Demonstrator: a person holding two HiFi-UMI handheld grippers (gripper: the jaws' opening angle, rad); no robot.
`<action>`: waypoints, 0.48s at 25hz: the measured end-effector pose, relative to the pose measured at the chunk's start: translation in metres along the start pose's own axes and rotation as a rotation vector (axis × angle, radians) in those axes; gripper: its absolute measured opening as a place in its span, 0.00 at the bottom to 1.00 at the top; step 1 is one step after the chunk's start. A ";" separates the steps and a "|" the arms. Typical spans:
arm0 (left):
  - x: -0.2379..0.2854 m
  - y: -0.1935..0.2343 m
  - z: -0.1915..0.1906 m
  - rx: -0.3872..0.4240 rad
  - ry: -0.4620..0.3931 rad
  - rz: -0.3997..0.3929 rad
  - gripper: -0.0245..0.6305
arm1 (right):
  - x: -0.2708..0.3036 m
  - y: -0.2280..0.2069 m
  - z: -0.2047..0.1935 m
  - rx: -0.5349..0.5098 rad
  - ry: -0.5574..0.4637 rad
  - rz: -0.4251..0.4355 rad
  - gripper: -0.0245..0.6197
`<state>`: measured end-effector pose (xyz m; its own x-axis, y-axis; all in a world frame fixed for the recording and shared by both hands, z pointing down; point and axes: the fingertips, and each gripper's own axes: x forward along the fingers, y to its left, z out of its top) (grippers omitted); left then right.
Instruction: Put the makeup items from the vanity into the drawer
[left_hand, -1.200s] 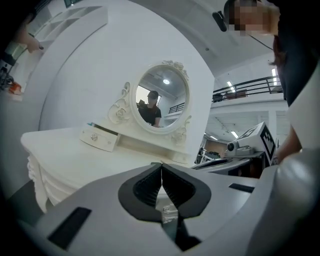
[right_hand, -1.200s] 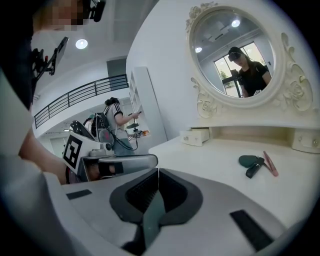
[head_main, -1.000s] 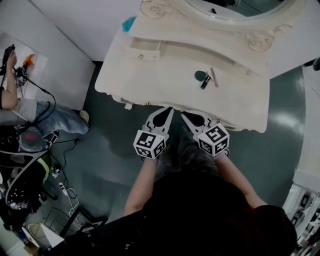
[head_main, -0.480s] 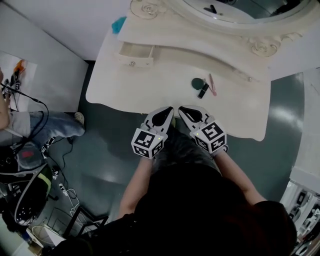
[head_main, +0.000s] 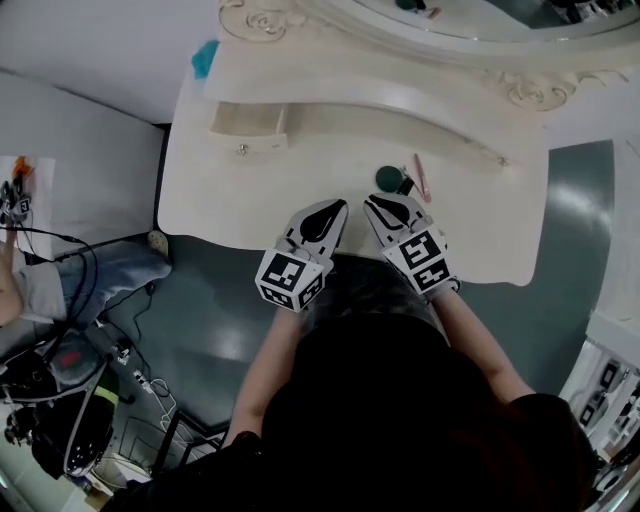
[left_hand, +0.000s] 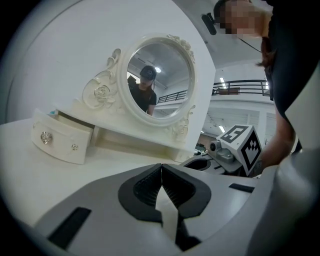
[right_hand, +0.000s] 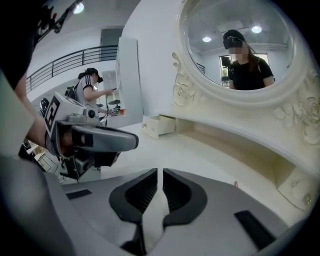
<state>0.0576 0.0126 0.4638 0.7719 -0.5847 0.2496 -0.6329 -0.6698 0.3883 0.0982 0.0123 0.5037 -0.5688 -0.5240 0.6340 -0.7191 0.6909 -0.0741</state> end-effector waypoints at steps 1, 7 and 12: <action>0.004 0.002 0.002 -0.001 0.003 -0.002 0.06 | 0.002 -0.006 -0.002 -0.016 0.020 -0.016 0.08; 0.019 0.015 0.011 0.003 0.020 0.006 0.06 | 0.013 -0.034 -0.010 -0.148 0.114 -0.083 0.14; 0.020 0.026 0.011 0.022 0.041 0.037 0.05 | 0.021 -0.045 -0.019 -0.207 0.201 -0.114 0.21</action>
<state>0.0559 -0.0215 0.4685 0.7498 -0.5899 0.2998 -0.6615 -0.6584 0.3590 0.1264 -0.0199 0.5348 -0.3842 -0.5089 0.7703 -0.6651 0.7312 0.1514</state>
